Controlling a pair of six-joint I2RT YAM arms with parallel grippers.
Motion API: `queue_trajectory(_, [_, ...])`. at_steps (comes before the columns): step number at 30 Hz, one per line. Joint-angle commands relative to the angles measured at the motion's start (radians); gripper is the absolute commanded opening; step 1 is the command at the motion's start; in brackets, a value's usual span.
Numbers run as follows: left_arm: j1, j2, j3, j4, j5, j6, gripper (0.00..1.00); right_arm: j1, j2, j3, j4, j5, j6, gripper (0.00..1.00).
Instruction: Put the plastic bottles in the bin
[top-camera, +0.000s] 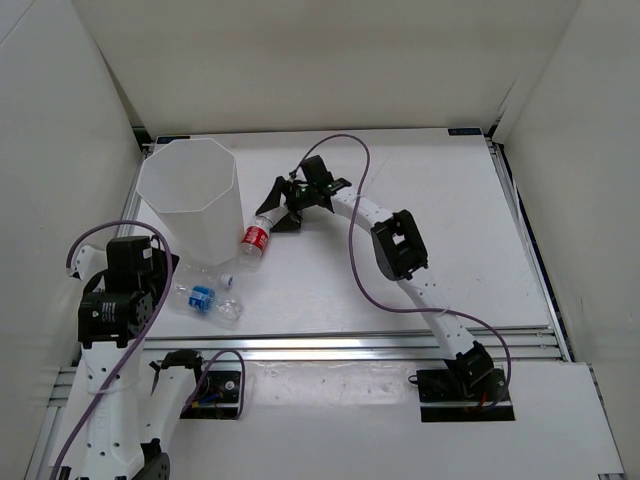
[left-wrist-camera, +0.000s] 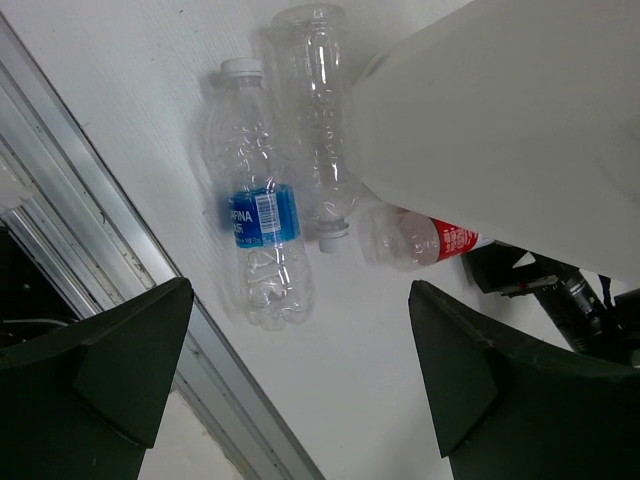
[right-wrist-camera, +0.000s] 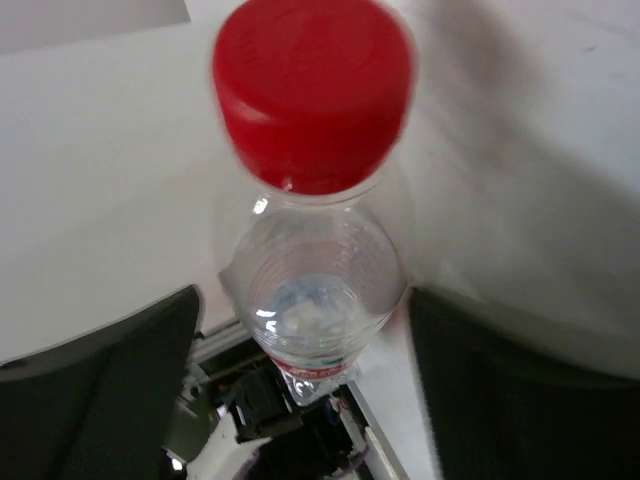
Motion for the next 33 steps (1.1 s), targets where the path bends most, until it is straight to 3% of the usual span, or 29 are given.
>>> queue_trajectory(1, [-0.002, 0.017, 0.027, -0.072, 0.012, 0.048, 1.0, -0.01, 0.052, -0.006, -0.015, 0.048, 0.042, 0.79])
queue_trajectory(3, [-0.002, 0.017, 0.027, -0.072, 0.001, 0.058, 1.0, -0.01, 0.052, -0.006, -0.015, 0.048, 0.042, 0.62])
queue_trajectory(4, [-0.002, 0.017, 0.027, -0.072, -0.008, 0.058, 1.0, -0.01, 0.052, -0.006, -0.015, 0.048, 0.042, 0.48])
queue_trajectory(10, [-0.002, 0.026, 0.016, -0.063, -0.037, 0.058, 1.0, -0.056, -0.064, -0.112, -0.092, 0.027, -0.065, 0.2])
queue_trajectory(14, [-0.002, 0.004, -0.006, -0.028, -0.057, 0.01, 1.0, -0.096, -0.247, -0.225, -0.184, 0.036, -0.205, 0.1])
queue_trajectory(16, [-0.002, -0.005, -0.025, 0.0, -0.057, -0.01, 1.0, -0.119, -0.389, -0.271, -0.221, 0.054, -0.25, 0.1])
queue_trajectory(19, [-0.002, -0.016, -0.039, 0.038, -0.068, -0.045, 1.0, -0.133, -0.546, -0.247, -0.244, 0.085, -0.259, 0.06])
queue_trajectory(20, [-0.002, -0.025, -0.053, 0.047, -0.068, -0.054, 1.0, -0.133, -0.58, -0.147, -0.261, 0.108, -0.259, 0.04])
queue_trajectory(24, [-0.002, -0.025, -0.114, 0.101, -0.037, -0.054, 1.0, -0.133, -0.591, 0.076, -0.215, 0.15, -0.21, 0.01])
queue_trajectory(28, [-0.002, -0.016, -0.147, 0.112, 0.032, -0.054, 1.0, -0.122, -0.615, 0.101, -0.128, 0.231, -0.164, 0.0])
queue_trajectory(33, [-0.002, 0.004, -0.188, 0.125, 0.078, 0.005, 1.0, -0.021, -0.615, 0.17, -0.034, 0.378, -0.329, 0.0])
